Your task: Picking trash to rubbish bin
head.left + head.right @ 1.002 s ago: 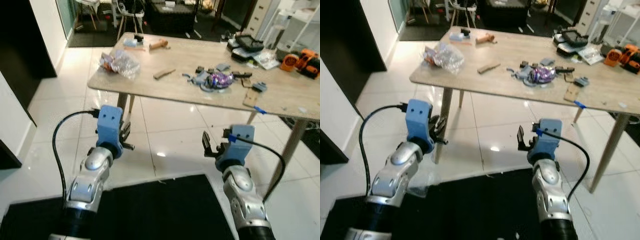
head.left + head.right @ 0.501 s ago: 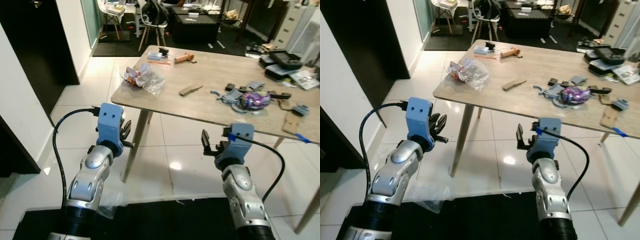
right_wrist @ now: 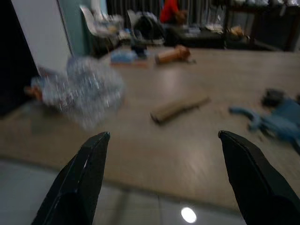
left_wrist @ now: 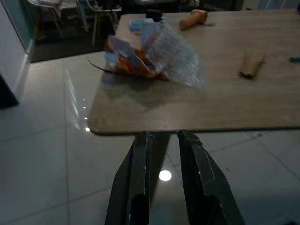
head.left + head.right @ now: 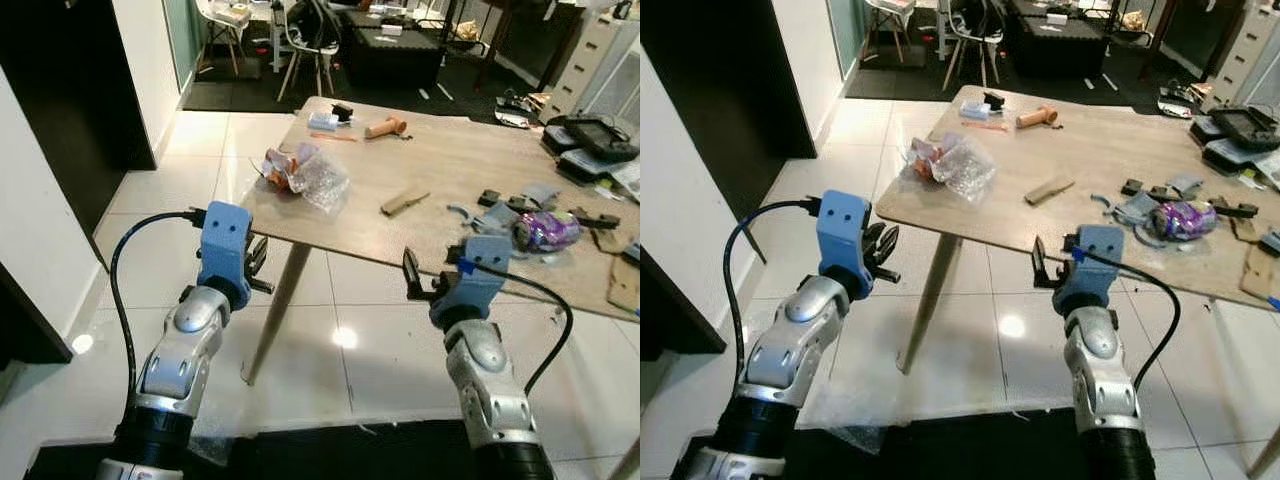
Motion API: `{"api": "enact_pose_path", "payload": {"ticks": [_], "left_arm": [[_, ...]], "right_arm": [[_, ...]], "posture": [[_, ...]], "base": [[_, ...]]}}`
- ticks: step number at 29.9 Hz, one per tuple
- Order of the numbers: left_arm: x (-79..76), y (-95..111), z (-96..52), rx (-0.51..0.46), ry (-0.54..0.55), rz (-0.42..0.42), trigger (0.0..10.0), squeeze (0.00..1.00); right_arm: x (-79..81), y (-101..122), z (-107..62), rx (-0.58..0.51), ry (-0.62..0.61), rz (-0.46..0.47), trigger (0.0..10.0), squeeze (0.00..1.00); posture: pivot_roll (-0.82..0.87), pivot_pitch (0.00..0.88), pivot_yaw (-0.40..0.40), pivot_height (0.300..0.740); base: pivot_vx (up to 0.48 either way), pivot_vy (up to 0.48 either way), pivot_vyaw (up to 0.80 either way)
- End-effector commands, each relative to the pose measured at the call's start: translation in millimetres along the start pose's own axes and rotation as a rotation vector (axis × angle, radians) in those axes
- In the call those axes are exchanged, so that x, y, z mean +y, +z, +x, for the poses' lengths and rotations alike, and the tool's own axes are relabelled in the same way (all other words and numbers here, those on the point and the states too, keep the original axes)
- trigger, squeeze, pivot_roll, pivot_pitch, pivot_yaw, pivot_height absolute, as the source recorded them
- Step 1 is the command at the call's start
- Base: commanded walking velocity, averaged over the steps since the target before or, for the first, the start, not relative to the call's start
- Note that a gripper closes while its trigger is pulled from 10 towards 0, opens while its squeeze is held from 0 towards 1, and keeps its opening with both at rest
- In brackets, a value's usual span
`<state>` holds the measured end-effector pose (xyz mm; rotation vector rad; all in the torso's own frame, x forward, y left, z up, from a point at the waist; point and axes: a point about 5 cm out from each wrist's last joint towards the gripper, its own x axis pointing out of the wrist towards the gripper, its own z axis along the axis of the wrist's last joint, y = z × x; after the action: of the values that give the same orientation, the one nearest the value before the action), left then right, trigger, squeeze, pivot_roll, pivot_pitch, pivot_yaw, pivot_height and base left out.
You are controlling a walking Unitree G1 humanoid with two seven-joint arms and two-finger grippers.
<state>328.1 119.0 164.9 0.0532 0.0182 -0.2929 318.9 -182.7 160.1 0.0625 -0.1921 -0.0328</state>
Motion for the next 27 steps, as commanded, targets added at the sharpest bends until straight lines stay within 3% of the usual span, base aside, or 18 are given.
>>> {"api": "enact_pose_path", "payload": {"ticks": [1,8,27], "left_arm": [[-3.0,-2,1.0,0.007,-0.007,0.007,10.0,0.00],[-4.9,0,0.8,-0.002,-0.018,0.006,10.0,0.00],[-5.6,3,-0.3,-0.011,-0.022,0.011,10.0,0.00]], "right_arm": [[-1.0,7,0.4,-0.031,0.027,0.013,10.0,0.00],[5.4,11,2.5,-0.041,0.077,-0.059,10.0,0.00],[5.3,19,6.6,-0.075,0.072,-0.068,10.0,0.00]], "posture": [[-0.08,0.069,-0.012,0.740],[-0.09,0.076,-0.012,0.740],[-0.08,0.079,-0.025,0.740]], "base": [[0.398,0.000,0.00],[0.398,0.000,0.00],[0.398,0.000,0.00]]}}
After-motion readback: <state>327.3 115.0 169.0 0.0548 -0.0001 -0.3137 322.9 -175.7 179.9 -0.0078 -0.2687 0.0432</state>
